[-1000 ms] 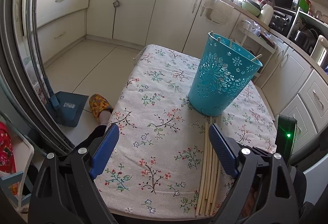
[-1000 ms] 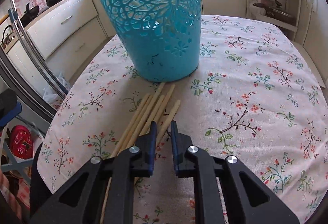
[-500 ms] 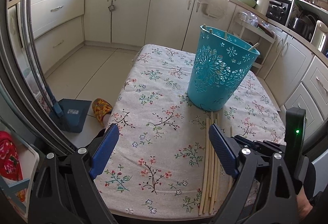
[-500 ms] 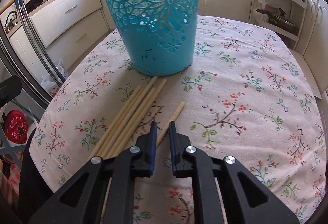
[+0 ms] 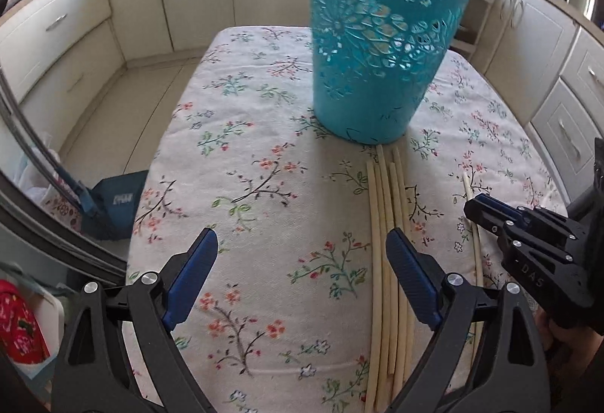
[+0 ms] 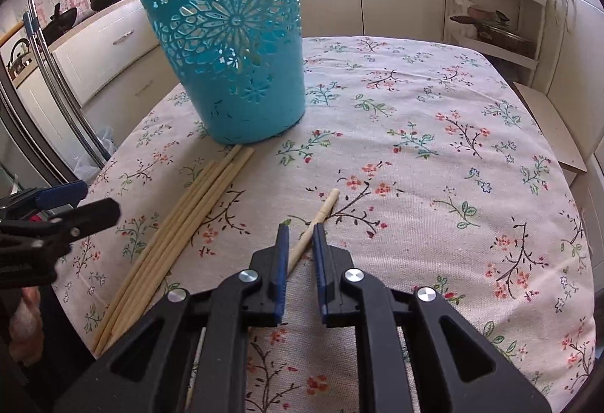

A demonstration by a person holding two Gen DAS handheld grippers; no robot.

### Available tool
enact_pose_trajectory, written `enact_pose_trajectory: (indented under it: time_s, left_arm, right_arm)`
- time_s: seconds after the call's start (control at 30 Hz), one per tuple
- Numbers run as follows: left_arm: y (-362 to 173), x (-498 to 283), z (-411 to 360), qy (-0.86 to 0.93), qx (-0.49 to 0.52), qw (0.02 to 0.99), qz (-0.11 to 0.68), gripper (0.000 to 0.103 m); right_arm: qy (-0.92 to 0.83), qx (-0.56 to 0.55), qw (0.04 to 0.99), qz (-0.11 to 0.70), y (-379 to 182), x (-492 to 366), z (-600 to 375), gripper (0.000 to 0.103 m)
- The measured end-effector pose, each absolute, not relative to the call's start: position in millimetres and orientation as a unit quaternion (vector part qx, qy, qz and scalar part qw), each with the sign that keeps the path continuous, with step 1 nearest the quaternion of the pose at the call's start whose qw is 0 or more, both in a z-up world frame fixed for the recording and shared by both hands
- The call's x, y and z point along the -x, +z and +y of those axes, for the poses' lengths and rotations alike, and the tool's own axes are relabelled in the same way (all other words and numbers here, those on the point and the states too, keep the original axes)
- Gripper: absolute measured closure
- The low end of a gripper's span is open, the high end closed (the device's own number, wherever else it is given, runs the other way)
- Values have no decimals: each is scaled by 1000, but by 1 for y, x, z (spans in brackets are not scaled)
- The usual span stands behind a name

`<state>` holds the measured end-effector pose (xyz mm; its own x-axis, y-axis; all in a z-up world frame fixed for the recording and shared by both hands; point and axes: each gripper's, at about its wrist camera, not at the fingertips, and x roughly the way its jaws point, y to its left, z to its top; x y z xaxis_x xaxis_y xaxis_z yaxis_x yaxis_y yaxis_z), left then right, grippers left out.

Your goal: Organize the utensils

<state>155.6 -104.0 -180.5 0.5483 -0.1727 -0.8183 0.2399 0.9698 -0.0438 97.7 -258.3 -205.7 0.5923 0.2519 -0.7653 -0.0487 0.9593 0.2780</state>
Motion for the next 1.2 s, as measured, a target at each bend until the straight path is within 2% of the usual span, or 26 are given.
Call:
enact_pose_trajectory:
  time_s: [0.37,0.93,1.03,1.07,1.13,1.2]
  left_arm:
    - [-201,-174,-132,-105,-97,871,469,16]
    - [-204,-189,-136,-99,-111,871,469,18]
    - [-206,-192,-138,-105,-108,869,471,22]
    - [-206,-193,-138,-109,-107,868,472,28]
    - [-204,-194,-141,-124,-105,866,472,41]
    - [-203,-195,-145,-139,-105,864,473,62]
  right_arm:
    - [97,-150,881,438,-207,-98,-267,89]
    - [101,-155,880,437,-207,-98,-269,89]
    - [102,-156,880,437,-207,-98,-270,89]
    - [102,-156,880,437,-207,-98,-270,89]
    - [103,-157,880,437,-207,-98,-271,88]
    - [105,-159,879,437,-207,-99,-272,88]
